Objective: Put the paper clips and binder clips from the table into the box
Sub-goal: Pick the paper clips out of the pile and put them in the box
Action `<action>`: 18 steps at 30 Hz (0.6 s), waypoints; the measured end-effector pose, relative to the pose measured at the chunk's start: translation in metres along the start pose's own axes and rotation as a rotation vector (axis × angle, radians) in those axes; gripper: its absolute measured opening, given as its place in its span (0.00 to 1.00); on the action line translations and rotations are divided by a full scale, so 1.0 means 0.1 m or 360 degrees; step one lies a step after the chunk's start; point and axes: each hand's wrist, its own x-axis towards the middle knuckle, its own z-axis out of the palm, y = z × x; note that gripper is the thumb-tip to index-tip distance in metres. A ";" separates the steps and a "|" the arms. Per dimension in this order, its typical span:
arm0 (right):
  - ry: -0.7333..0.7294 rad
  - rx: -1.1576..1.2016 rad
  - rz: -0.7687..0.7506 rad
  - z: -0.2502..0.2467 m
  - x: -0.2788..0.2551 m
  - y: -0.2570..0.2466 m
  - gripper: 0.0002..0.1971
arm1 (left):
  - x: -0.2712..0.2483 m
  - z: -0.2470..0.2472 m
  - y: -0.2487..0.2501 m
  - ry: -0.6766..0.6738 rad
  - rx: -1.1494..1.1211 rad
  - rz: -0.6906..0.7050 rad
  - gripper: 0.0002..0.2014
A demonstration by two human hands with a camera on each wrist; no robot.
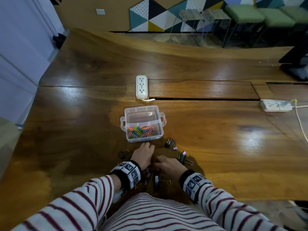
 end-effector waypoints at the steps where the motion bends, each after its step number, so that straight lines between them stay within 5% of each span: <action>1: 0.0009 -0.0008 -0.0004 0.01 0.00 0.01 0.10 | 0.00 0.01 -0.02 0.0000 -0.0012 -0.0006 0.11; 5: 0.0151 0.0120 0.0068 0.05 -0.06 0.08 0.09 | -0.01 -0.05 -0.10 0.0075 -0.0191 -0.0032 0.07; 10: 0.0733 0.0416 0.0668 -0.04 -0.27 0.38 0.05 | -0.09 -0.28 -0.15 0.0293 -0.0505 0.0084 0.07; 18: 0.0332 0.0385 0.0898 -0.07 -0.23 0.61 0.12 | 0.21 -0.75 -0.46 0.0515 -0.0557 0.0015 0.06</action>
